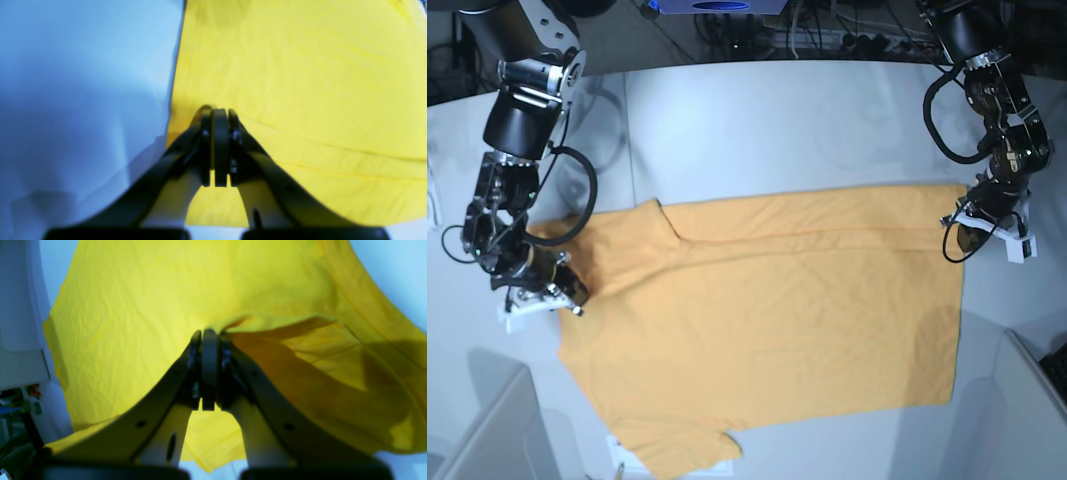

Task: Fold the T-shirt properly
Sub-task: 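Lift the shirt's collar edge with both grippers, stretching it taut, then drag the shirt with both grippers toward the robot's base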

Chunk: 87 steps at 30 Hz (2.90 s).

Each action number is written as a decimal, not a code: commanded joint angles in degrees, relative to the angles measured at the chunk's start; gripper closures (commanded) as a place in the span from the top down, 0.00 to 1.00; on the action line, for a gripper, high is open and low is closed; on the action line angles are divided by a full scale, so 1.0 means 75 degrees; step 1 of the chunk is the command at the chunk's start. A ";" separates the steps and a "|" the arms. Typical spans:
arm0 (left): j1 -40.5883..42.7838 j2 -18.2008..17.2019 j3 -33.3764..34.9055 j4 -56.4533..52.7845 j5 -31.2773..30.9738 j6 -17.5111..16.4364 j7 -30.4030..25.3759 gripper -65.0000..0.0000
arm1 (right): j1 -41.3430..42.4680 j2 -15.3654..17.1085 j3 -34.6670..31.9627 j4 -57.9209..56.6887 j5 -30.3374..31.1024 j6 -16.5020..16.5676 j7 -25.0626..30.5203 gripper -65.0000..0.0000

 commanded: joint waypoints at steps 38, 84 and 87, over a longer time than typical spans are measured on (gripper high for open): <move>-0.1701 -0.0221 0.0009 -0.1731 0.0965 -0.0045 -0.0177 0.00 | 0.1607 0.0237 -0.1132 -0.2668 0.0078 0.0085 0.2155 0.00; 0.1475 0.0552 -0.1749 -0.0324 -0.1883 -0.0080 -0.0963 0.51 | -0.4324 -0.1357 -0.0358 0.4752 0.0160 -0.3561 0.3750 0.55; 0.1206 0.0505 -0.1737 -0.0851 -0.2024 -0.0080 -0.0963 0.51 | -0.4301 -0.1521 -0.0358 0.4388 0.0160 -0.3561 0.3761 0.56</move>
